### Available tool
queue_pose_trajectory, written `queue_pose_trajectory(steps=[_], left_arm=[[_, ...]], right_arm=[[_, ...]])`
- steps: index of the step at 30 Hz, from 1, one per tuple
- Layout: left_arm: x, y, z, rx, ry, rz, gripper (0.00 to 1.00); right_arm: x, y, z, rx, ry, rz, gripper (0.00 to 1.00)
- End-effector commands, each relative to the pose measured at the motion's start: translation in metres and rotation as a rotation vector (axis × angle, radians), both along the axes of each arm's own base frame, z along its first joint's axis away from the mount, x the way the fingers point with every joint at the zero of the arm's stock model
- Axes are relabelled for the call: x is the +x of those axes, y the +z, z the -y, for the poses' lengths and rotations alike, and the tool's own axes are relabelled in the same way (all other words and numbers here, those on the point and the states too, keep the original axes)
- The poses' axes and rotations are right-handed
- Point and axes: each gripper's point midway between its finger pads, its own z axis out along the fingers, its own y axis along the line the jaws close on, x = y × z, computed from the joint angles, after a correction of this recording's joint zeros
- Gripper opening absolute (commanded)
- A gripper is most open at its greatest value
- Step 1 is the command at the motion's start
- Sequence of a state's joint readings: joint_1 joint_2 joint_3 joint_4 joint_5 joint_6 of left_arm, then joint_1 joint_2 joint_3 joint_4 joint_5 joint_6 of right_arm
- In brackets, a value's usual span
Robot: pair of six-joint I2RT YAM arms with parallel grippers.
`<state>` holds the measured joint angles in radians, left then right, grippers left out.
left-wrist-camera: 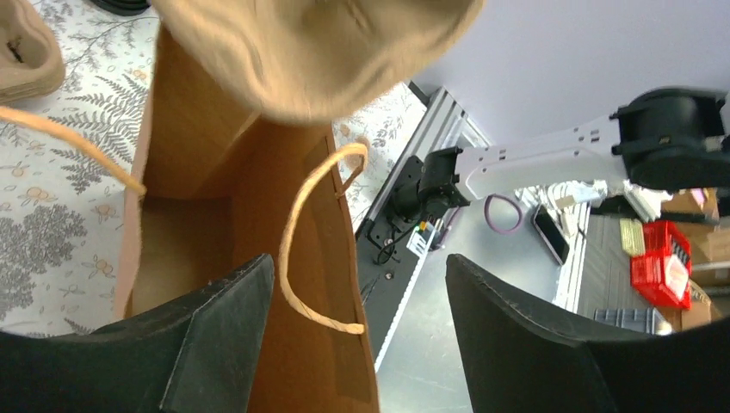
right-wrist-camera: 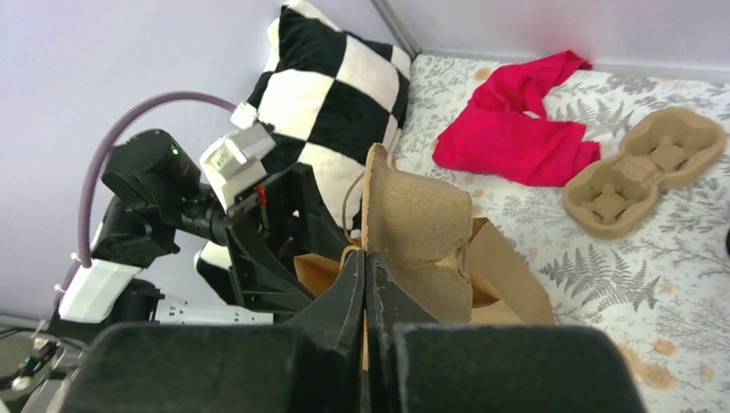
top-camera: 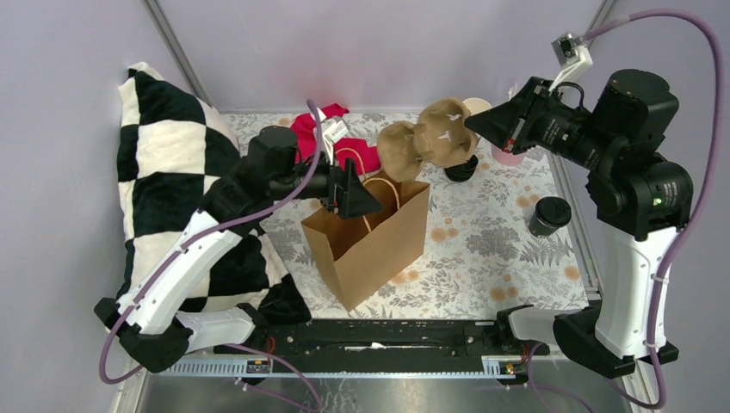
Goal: Pack the takeout coffee
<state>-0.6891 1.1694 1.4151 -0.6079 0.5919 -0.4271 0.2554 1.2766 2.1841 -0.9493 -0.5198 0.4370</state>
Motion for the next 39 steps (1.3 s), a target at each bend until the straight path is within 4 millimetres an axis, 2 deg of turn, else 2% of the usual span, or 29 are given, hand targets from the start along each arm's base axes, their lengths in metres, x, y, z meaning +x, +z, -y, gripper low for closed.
queue_pose_trajectory(steps=[1, 6, 9, 13, 17, 22, 29, 33, 37, 39], left_arm=[[0.002, 0.039, -0.019, -0.019, 0.137, 0.022, 0.77], [0.022, 0.042, -0.054, 0.044, 0.414, -0.018, 0.77], [0.035, 0.032, -0.072, 0.090, 0.563, -0.061, 0.79], [0.046, 0.022, -0.074, 0.105, 0.610, -0.109, 0.81], [0.069, 0.023, -0.079, 0.095, 0.690, -0.137, 0.81], [0.098, 0.012, -0.089, 0.064, 0.741, -0.203, 0.75], [0.110, 0.008, -0.060, -0.078, 0.528, -0.237, 0.54], [0.109, 0.012, -0.042, -0.123, 0.416, -0.245, 0.32], [0.107, 0.035, -0.031, -0.200, 0.330, -0.186, 0.04], [0.103, 0.052, -0.024, -0.241, 0.283, -0.139, 0.00]], right_arm=[[-0.010, 0.013, -0.016, 0.044, 0.120, 0.051, 0.00], [-0.015, 0.010, -0.022, 0.065, 0.168, 0.030, 0.00], [-0.014, -0.001, -0.023, 0.057, 0.180, 0.003, 0.00], [-0.018, -0.015, -0.027, 0.047, 0.216, -0.047, 0.00], [-0.025, -0.029, -0.027, 0.030, 0.239, -0.086, 0.00], [-0.030, -0.048, -0.026, 0.003, 0.254, -0.151, 0.00], [-0.037, -0.061, -0.025, -0.018, 0.273, -0.196, 0.00], [-0.040, -0.068, -0.024, -0.034, 0.277, -0.219, 0.00], [-0.042, -0.075, -0.025, -0.033, 0.287, -0.244, 0.00], [-0.042, -0.078, -0.026, -0.031, 0.293, -0.252, 0.00]])
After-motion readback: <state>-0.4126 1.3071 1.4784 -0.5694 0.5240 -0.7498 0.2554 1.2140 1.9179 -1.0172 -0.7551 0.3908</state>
